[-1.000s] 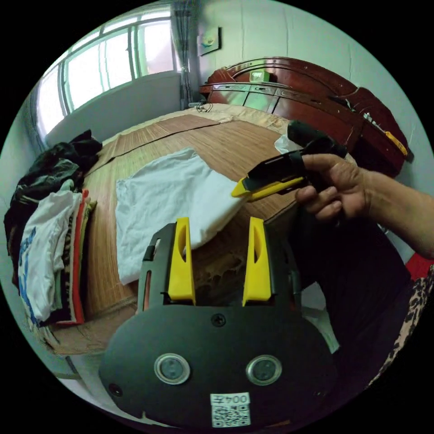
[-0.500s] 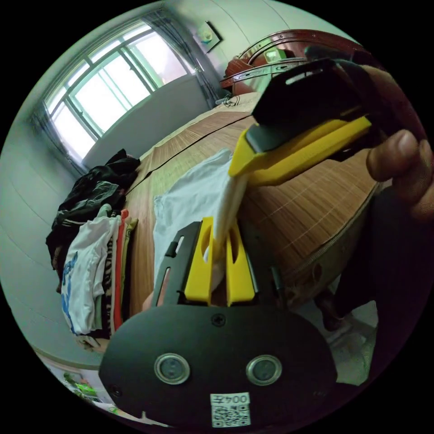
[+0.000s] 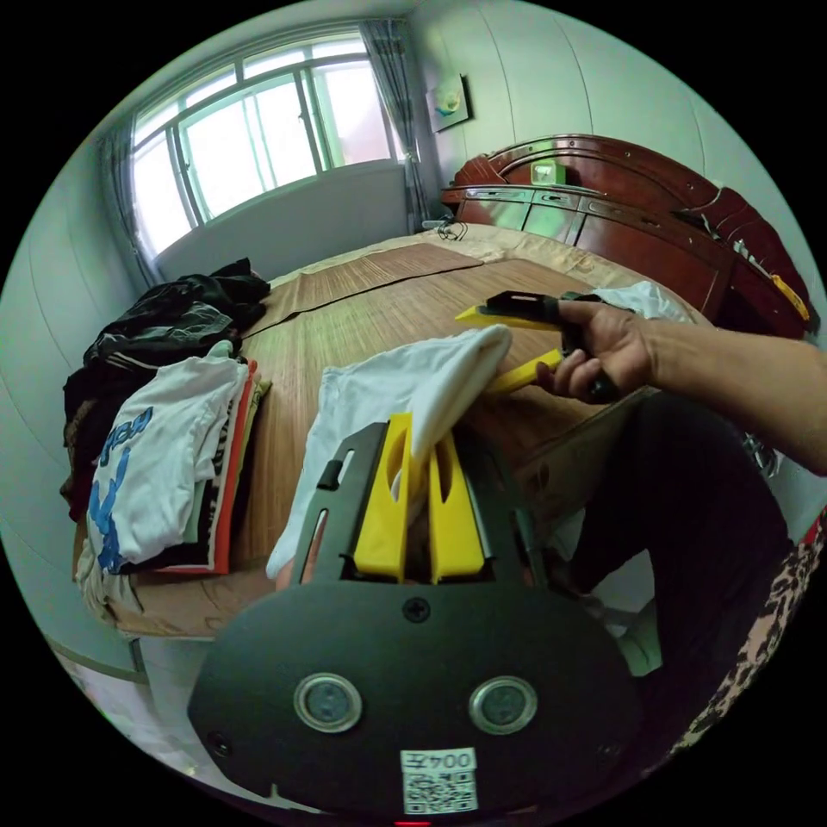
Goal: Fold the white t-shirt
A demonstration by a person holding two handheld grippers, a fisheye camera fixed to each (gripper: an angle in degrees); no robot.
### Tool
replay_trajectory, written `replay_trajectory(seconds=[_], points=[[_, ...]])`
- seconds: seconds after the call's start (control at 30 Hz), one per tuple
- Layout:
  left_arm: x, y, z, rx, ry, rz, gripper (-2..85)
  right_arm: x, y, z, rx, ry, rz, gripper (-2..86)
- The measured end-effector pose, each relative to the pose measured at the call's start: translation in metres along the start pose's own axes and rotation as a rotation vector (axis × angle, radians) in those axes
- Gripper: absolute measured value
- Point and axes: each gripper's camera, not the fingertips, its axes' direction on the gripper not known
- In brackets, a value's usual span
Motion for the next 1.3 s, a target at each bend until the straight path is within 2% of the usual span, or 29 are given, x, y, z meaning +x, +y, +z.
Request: replay_trajectory(seconds=[0.1, 0.2, 0.3, 0.5, 0.67, 0.77, 0.93, 1.0, 1.13, 1.2, 1.3], points=[[-0.005, 0.006, -0.007, -0.002, 0.025, -0.009, 0.0, 0.004, -0.013, 0.009, -0.037, 0.038, 0.035, 16.7], [-0.015, 0.005, -0.017, 0.005, 0.045, -0.035, -0.1, 0.004, -0.023, 0.018, -0.097, 0.055, 0.043, 6.0], [-0.035, -0.002, -0.033, 0.028, 0.099, -0.078, -0.2, -0.028, -0.02, 0.021, -0.078, 0.031, -0.02, 4.3], [-0.121, -0.041, -0.107, 0.139, 0.317, -0.272, -0.3, -0.191, -0.007, 0.045, -0.127, 0.056, -0.297, 3.9], [-0.212, -0.07, -0.162, 0.229, 0.436, -0.373, -0.4, -0.334, -0.01, 0.125, -0.243, 0.123, -0.492, 4.3], [-0.27, -0.092, -0.201, 0.258, 0.364, -0.377, -0.4, -0.408, -0.02, 0.193, -0.29, 0.137, -0.583, 4.2], [-0.31, -0.127, -0.275, 0.308, -0.033, -0.204, -0.3, -0.507, -0.024, 0.29, -0.34, -0.017, -0.805, 4.0], [-0.302, -0.128, -0.278, 0.295, -0.266, -0.072, -0.2, -0.517, -0.027, 0.321, -0.348, -0.055, -0.869, 3.9], [-0.288, -0.096, -0.219, 0.229, -0.404, 0.019, -0.1, -0.462, -0.05, 0.392, -0.385, 0.088, -0.858, 3.6], [-0.271, -0.058, -0.153, 0.164, -0.465, 0.068, 0.0, -0.41, -0.063, 0.414, -0.409, 0.171, -0.791, 3.4], [-0.248, -0.021, -0.08, 0.017, -0.454, 0.113, 0.0, -0.32, -0.083, 0.432, -0.456, 0.296, -0.632, 3.0]])
